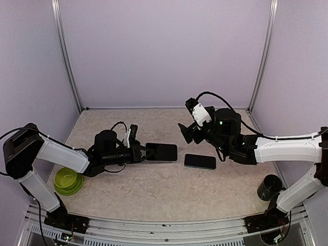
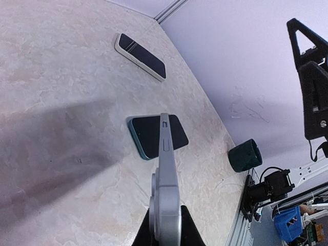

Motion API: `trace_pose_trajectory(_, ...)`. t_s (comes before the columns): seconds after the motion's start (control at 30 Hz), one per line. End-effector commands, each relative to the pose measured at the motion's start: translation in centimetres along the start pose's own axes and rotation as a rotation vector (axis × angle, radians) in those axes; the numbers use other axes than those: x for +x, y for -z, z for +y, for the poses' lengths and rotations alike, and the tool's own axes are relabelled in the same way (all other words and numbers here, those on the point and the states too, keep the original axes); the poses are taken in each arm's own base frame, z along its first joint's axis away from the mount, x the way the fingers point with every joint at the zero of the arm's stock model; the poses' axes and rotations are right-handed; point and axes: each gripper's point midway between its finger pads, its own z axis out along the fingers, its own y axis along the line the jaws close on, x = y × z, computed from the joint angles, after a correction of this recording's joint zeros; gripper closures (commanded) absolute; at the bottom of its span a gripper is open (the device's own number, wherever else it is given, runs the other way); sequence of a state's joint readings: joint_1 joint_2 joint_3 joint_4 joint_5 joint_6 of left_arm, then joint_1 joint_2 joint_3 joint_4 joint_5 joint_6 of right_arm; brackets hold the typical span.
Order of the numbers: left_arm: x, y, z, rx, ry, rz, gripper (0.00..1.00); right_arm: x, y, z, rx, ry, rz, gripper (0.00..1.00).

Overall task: Put the phone into the phone case
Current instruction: Pass from the left arm to the right

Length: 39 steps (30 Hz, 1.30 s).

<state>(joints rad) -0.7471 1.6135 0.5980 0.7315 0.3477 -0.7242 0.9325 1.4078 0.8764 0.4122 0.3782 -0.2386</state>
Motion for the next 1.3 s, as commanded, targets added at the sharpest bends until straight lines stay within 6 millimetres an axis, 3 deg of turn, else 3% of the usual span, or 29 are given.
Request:
trace_pose_trajectory(0.0,-2.7,0.9,-2.0,0.047,-0.064,-0.092,1.00,1.7,-0.5,-1.5,0.122,0.013,0.073,0.00)
trace_pose_trajectory(0.13,-3.1,0.9,-2.1,0.044,-0.068,-0.097,1.00,1.9,-0.5,-2.5,0.196,0.075,0.054,0.00)
trace_pose_trajectory(0.33,-3.3,0.9,-2.0,0.037,-0.070,-0.097,1.00,1.0,0.8,-5.8,0.391,-0.013,-0.020,0.00)
trace_pose_trajectory(0.53,-3.4,0.9,-2.1,0.043,-0.071,-0.101,1.00,0.7,0.5,-4.0,0.232,-0.090,-0.056,0.00)
trace_pose_trajectory(0.9,-4.7,2.2,-4.0,0.141,-0.108,-0.154,1.00,2.3,-1.4,-2.0,0.004,-0.400,0.107,0.00)
trace_pose_trajectory(1.1,-5.7,3.2,-6.3,0.237,-0.152,-0.189,1.00,2.4,-0.4,-0.5,-0.253,-0.629,0.108,0.02)
trace_pose_trajectory(1.27,-6.4,4.5,-8.4,0.319,-0.191,-0.224,1.00,1.6,0.9,1.0,-0.423,-0.676,0.084,0.01)
